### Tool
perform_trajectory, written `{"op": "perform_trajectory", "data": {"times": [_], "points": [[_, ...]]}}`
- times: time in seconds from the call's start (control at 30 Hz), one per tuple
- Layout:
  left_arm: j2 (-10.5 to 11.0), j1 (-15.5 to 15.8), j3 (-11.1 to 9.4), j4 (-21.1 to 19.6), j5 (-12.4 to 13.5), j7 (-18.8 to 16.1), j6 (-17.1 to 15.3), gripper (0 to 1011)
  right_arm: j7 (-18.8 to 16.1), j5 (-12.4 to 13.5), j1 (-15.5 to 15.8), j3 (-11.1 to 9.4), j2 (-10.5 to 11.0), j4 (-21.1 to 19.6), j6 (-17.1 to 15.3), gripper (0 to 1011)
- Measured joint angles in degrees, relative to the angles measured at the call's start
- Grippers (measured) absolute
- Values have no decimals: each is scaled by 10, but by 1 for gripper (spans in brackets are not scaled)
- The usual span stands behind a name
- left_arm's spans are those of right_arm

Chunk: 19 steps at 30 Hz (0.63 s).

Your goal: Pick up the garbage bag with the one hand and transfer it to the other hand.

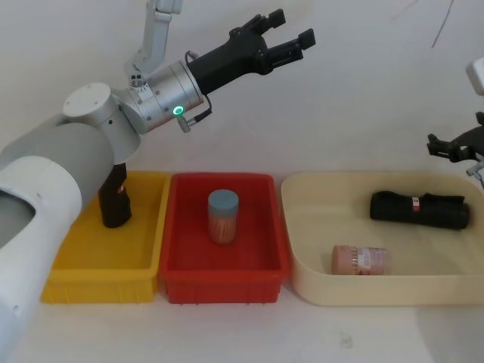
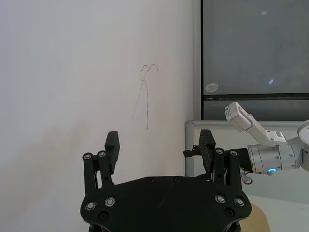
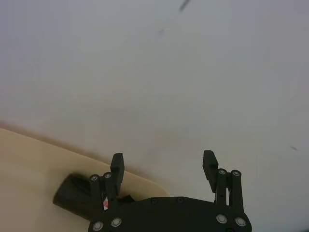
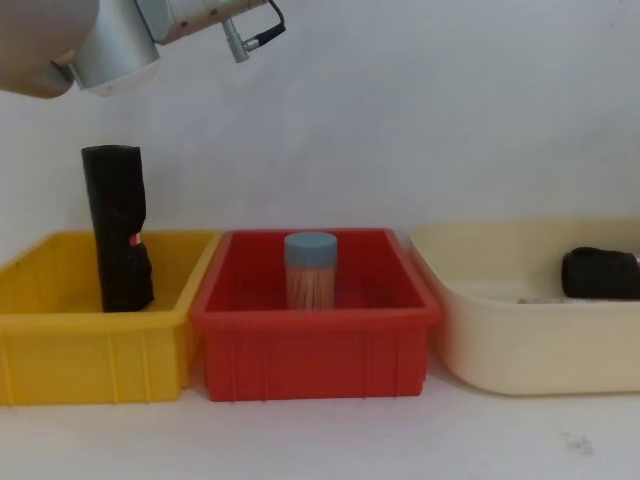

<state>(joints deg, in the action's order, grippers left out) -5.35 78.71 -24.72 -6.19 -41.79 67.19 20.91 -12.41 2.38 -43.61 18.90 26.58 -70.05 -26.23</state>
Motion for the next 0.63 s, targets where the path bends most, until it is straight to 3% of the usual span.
{"op": "perform_trajectory", "data": {"times": [0.63], "points": [[0, 0, 0, 0, 0, 0, 0, 1000, 7, -1, 7, -11, 8, 5, -6, 999]]}}
